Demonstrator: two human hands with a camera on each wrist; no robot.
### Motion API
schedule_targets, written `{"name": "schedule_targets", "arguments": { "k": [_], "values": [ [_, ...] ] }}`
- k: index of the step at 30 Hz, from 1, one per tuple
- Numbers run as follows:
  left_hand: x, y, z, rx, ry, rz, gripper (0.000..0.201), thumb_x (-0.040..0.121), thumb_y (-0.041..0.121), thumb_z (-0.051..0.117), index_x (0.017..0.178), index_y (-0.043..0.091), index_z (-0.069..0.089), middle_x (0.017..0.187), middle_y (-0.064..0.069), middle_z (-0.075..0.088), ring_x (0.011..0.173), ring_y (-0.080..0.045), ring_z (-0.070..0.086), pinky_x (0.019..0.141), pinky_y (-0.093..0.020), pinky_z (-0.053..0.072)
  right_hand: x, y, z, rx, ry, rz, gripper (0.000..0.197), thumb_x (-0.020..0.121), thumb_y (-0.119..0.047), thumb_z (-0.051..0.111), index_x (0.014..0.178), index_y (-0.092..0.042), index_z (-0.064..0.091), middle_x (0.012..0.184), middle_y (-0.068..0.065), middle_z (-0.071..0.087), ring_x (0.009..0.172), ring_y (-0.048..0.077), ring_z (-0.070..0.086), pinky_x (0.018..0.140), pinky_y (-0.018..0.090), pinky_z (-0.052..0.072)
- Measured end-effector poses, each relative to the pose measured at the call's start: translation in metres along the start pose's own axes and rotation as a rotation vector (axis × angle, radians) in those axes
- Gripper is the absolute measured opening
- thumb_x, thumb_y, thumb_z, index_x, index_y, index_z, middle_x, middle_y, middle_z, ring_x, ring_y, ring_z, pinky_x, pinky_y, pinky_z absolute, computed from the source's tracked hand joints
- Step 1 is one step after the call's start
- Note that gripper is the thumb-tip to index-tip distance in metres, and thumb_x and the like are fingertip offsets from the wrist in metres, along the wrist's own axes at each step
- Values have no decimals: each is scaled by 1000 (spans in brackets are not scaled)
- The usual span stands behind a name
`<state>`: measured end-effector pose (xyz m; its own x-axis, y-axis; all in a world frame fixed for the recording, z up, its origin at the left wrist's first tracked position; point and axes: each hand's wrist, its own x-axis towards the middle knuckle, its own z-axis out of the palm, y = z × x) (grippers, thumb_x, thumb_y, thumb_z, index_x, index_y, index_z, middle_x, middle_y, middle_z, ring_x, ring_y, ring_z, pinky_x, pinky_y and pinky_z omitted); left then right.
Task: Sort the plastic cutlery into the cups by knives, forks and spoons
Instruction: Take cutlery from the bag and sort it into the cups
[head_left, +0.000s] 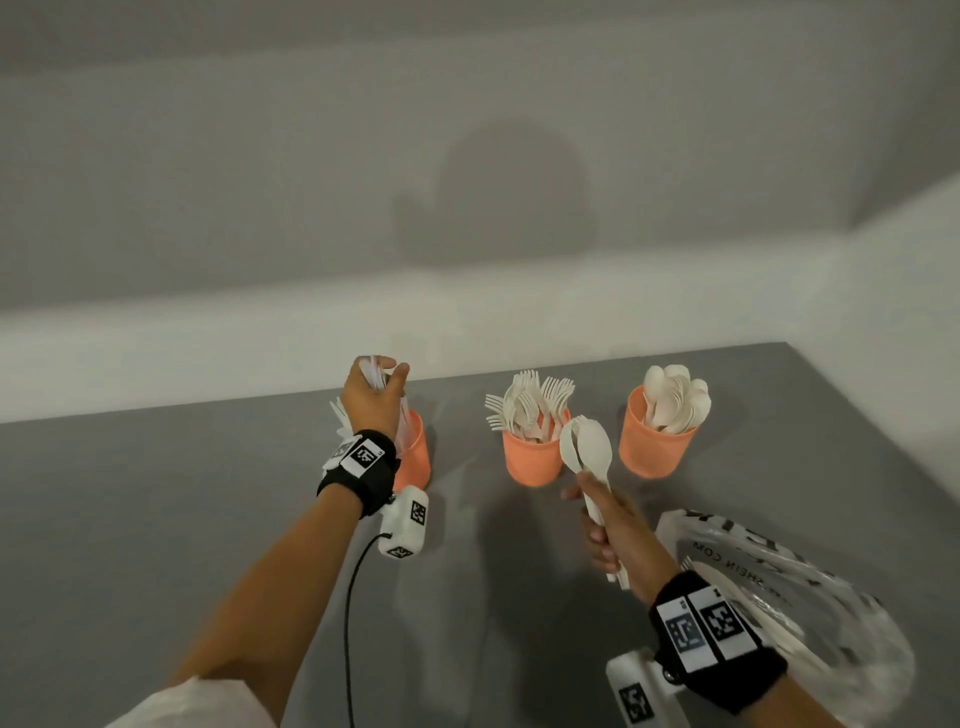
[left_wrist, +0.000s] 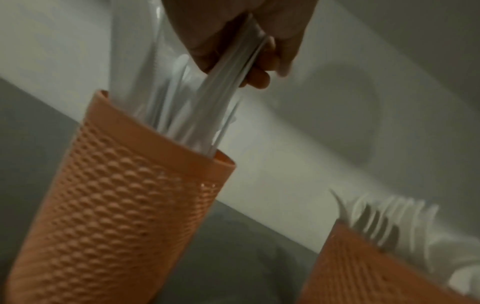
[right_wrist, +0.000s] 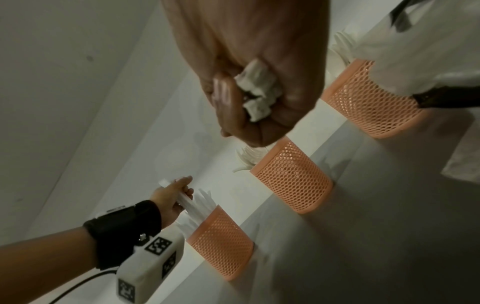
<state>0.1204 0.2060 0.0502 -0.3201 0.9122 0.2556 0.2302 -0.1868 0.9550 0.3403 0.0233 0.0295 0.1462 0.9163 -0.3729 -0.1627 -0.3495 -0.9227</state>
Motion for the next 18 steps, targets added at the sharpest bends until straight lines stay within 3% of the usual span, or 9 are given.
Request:
{"name": "schedule_targets", "arguments": {
  "k": [3, 7, 9, 11, 12, 14, 15, 18],
  "values": [
    [1, -10, 0, 225, -88, 121, 29, 84, 7, 63, 110, 13, 50, 65, 2, 49, 61, -11, 51, 69, -25, 42, 1, -1, 0, -16, 0, 3, 32, 97, -39, 40, 89, -13, 57, 48, -4, 31, 34, 5, 23, 36, 16, 19],
    [3, -11, -3, 537, -248, 291, 45, 88, 3, 55, 131, 11, 43, 93, -4, 50, 74, -19, 52, 69, -29, 44, 4, -6, 7, -14, -12, -4, 32, 97, -39, 40, 88, -13, 56, 45, -6, 31, 33, 4, 23, 35, 15, 19],
    [4, -9, -5, 681, -290, 413, 34, 90, 3, 49, 124, 3, 51, 101, -13, 55, 78, -29, 59, 69, -36, 51, 3, -9, 10, -6, -32, -5, 30, 97, -37, 39, 87, -14, 55, 44, -6, 32, 32, 4, 24, 34, 15, 20],
    [5, -13, -5, 890, -332, 517, 29, 88, 10, 41, 102, -4, 62, 90, -21, 63, 76, -36, 65, 69, -42, 55, 2, -12, 13, 4, -48, -2, 30, 98, -37, 39, 85, -15, 55, 44, -6, 32, 32, 4, 24, 33, 15, 20],
    [5, -17, -4, 1018, -340, 563, 33, 89, 14, 38, 99, -5, 63, 89, -21, 65, 83, -38, 65, 79, -45, 54, 1, -14, 13, 8, -54, 1, 31, 98, -38, 38, 85, -15, 55, 44, -6, 32, 32, 4, 24, 33, 15, 20],
    [0, -19, -1, 1141, -378, 521, 38, 95, 20, 38, 119, -5, 55, 113, -22, 63, 117, -37, 54, 107, -50, 33, 0, -16, 14, 29, -73, 13, 33, 98, -40, 36, 89, -13, 54, 44, -6, 31, 31, 3, 24, 33, 14, 20],
    [-2, -19, 0, 1193, -397, 471, 45, 98, 25, 37, 131, -4, 44, 130, -23, 53, 131, -35, 41, 114, -50, 20, -2, -17, 13, 44, -82, 22, 35, 97, -41, 35, 91, -12, 52, 44, -6, 31, 31, 3, 24, 32, 14, 20],
    [-5, -13, 0, 1313, -384, 396, 66, 98, 46, 26, 148, 5, 12, 154, -20, 17, 146, -29, 7, 116, -50, -3, -5, -18, 11, 82, -107, 43, 38, 97, -44, 32, 93, -12, 50, 44, -6, 30, 30, 2, 22, 31, 14, 19]
  ]
}}
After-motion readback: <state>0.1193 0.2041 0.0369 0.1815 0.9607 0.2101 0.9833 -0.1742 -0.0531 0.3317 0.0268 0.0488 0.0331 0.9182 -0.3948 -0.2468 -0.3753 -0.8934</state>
